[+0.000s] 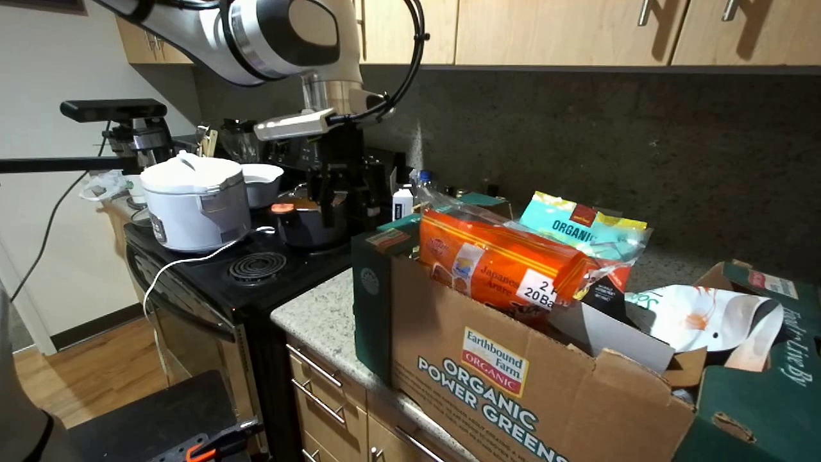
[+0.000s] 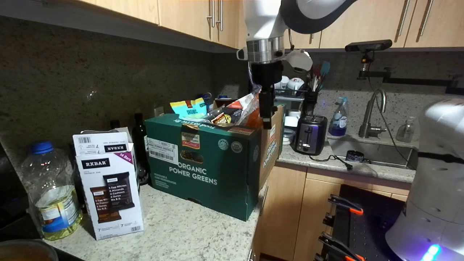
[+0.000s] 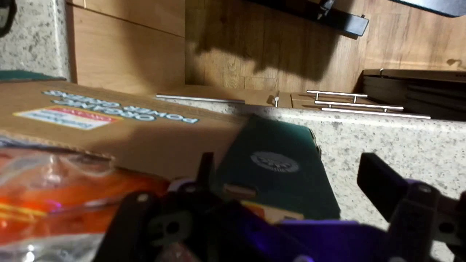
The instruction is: Lay the box on its side
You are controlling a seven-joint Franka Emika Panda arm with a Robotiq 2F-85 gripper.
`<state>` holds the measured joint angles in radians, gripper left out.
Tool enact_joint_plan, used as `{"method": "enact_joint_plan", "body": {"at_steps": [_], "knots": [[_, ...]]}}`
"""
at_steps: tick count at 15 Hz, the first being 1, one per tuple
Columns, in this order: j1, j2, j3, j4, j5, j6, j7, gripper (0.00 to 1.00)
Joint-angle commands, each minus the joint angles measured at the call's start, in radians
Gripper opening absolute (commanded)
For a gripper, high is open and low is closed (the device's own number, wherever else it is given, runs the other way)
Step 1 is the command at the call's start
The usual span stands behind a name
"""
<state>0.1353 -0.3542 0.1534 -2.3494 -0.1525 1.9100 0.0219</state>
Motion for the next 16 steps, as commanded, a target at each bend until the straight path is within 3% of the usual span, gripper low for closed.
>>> {"method": "enact_joint_plan", "body": {"at_steps": [1,6,12,16], "knots": [[0.028,0.097,0.031,0.074,-0.037,0.066,-0.048,1.00],[0.073,0.212,0.072,0.139,-0.094,0.174,-0.149,1.00],[0.108,0.308,0.104,0.214,-0.164,0.180,-0.230,1.00],[0.109,0.293,0.100,0.185,-0.144,0.180,-0.194,1.00]]}}
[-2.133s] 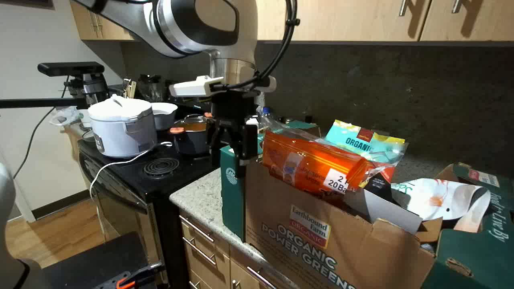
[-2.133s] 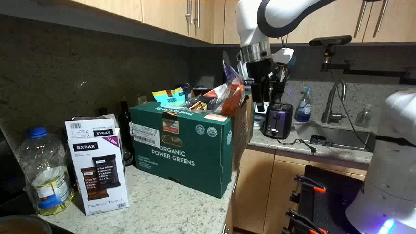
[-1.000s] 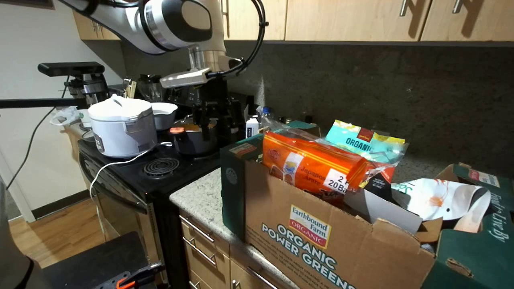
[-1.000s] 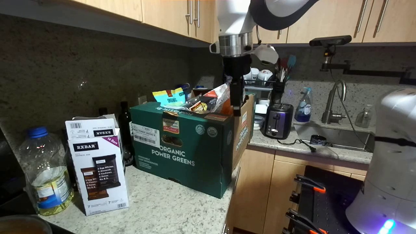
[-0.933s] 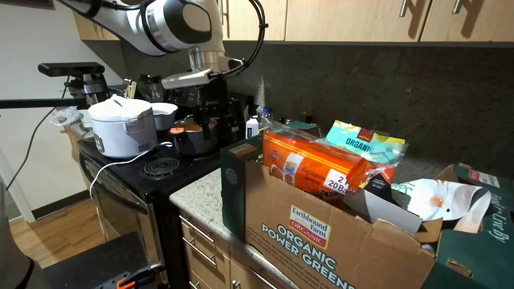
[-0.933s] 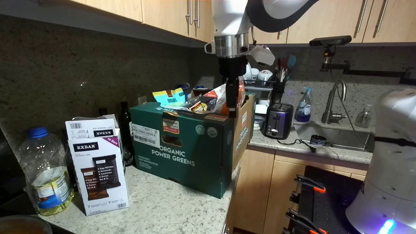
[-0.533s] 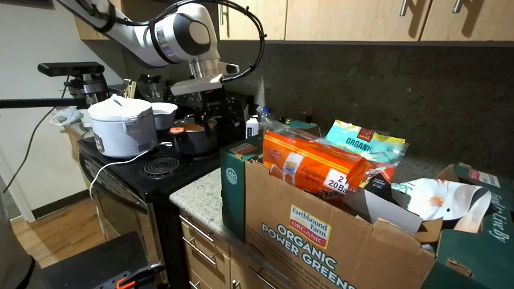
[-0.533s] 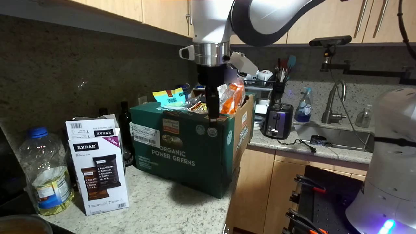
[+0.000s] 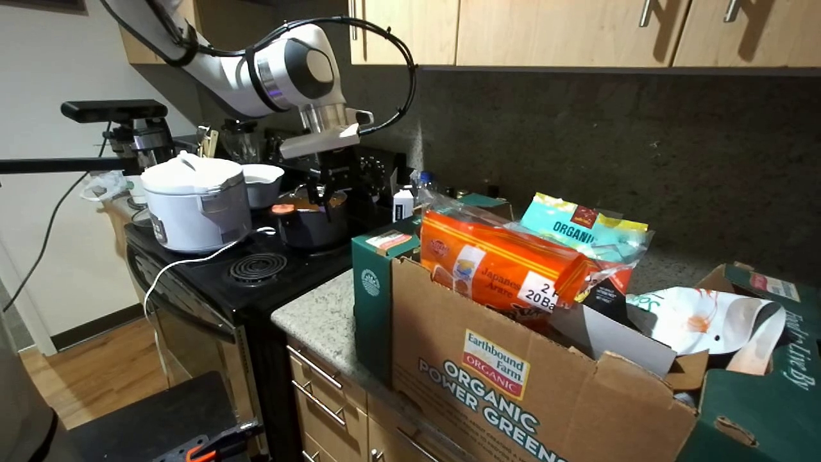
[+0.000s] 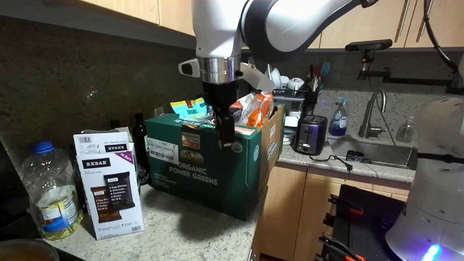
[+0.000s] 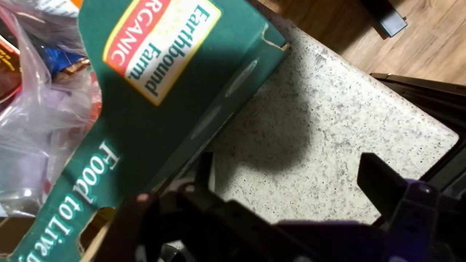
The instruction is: Lay the box on its side
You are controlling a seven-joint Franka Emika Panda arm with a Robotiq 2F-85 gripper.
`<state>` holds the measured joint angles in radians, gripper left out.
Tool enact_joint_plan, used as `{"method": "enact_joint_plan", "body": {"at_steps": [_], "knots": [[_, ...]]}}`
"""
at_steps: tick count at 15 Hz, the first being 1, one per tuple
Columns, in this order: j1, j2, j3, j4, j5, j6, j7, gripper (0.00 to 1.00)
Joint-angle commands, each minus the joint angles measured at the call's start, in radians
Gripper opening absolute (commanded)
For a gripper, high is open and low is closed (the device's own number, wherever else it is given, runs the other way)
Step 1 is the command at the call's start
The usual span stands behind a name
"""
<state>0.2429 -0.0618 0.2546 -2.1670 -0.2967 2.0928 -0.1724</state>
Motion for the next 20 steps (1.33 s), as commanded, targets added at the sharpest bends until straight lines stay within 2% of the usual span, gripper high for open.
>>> {"method": "enact_joint_plan", "body": {"at_steps": [1,6,12,20], "knots": [[0.002,0.001,-0.001,0.003,0.000,-0.003,0.000,1.00],[0.001,-0.003,-0.003,-0.002,0.001,0.002,0.006,1.00],[0.005,0.035,0.000,0.044,-0.009,0.029,-0.013,1.00],[0.021,0.172,0.008,0.180,-0.095,0.103,-0.088,1.00]]}}
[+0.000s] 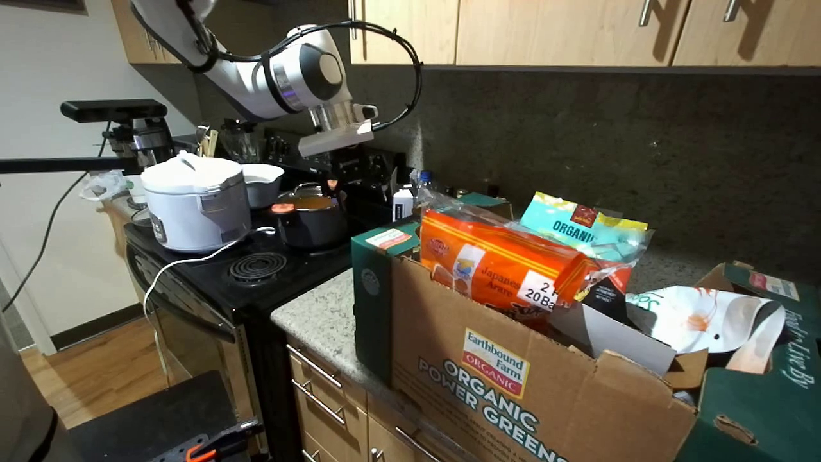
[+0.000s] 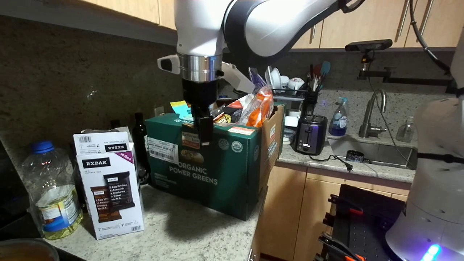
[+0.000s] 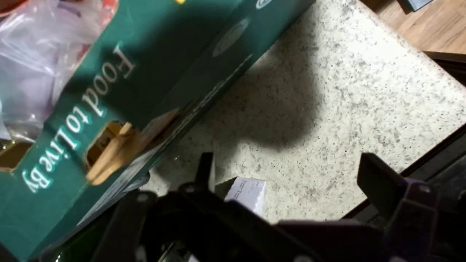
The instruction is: Lay the box on its side
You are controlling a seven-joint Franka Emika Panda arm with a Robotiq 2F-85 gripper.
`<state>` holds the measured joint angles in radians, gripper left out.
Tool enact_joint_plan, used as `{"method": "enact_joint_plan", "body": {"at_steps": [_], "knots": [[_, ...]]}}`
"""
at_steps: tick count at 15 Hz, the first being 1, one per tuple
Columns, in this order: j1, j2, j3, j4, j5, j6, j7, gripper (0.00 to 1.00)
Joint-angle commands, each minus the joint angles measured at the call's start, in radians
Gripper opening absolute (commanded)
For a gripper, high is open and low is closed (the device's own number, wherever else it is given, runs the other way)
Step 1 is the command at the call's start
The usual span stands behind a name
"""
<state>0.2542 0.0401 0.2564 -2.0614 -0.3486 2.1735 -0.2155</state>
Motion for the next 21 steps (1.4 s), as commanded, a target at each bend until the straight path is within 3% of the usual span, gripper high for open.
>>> {"method": "enact_joint_plan", "body": {"at_steps": [1,10,21], "knots": [[0.016,0.093,0.008,0.095,-0.057,0.030,-0.059,1.00],[0.094,0.272,0.003,0.300,-0.264,0.100,-0.107,1.00],[0.103,0.398,-0.043,0.419,-0.432,0.275,-0.080,1.00]]}}
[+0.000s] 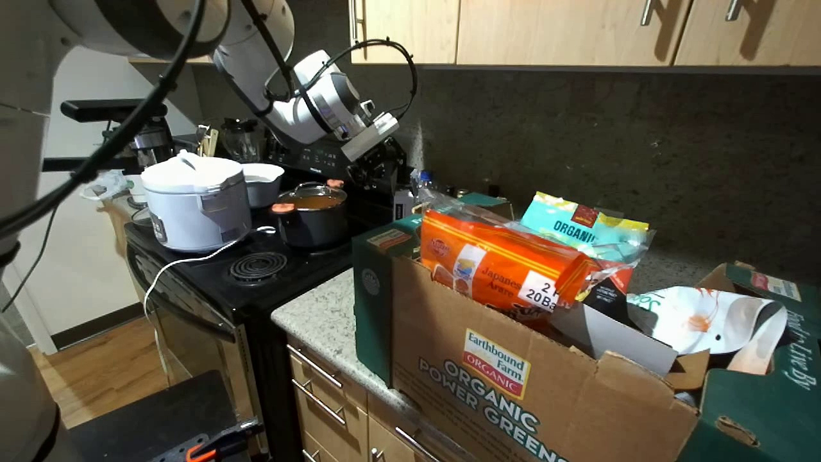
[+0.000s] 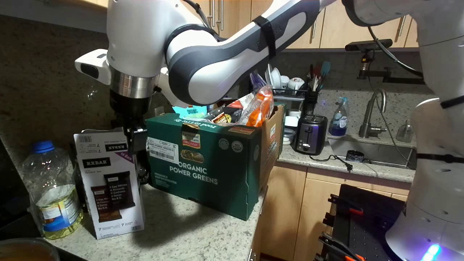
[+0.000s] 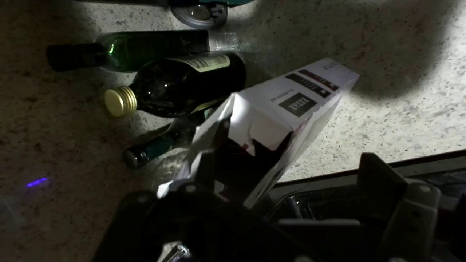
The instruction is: Lay the box on its side
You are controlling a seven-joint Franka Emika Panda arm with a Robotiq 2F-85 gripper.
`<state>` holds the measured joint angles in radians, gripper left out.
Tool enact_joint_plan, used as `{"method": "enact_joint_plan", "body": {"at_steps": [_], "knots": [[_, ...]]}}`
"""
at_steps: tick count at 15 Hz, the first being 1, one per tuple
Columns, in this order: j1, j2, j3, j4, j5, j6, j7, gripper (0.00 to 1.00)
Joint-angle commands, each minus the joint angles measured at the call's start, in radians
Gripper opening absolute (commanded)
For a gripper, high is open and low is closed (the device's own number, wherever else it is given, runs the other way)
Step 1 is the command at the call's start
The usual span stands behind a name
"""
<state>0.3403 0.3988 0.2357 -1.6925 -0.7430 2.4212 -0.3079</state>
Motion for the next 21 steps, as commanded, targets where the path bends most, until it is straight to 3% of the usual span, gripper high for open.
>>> {"method": "enact_joint_plan", "body": {"at_steps": [1,3,4,5,14,15,21], "knots": [[0.017,0.052,-0.022,0.061,-0.039,0.032,0.008,1.00],[0.017,0.074,-0.020,0.083,-0.032,0.029,0.000,1.00],[0.018,0.080,-0.019,0.089,-0.029,0.028,-0.002,0.75],[0.020,0.088,-0.019,0.097,-0.026,0.024,-0.004,0.74],[0.040,0.077,-0.003,0.088,0.004,0.005,-0.016,0.05],[0.041,0.075,-0.004,0.084,0.006,0.005,-0.015,0.00],[0.047,0.078,-0.004,0.064,0.000,-0.006,-0.020,0.00]]}}
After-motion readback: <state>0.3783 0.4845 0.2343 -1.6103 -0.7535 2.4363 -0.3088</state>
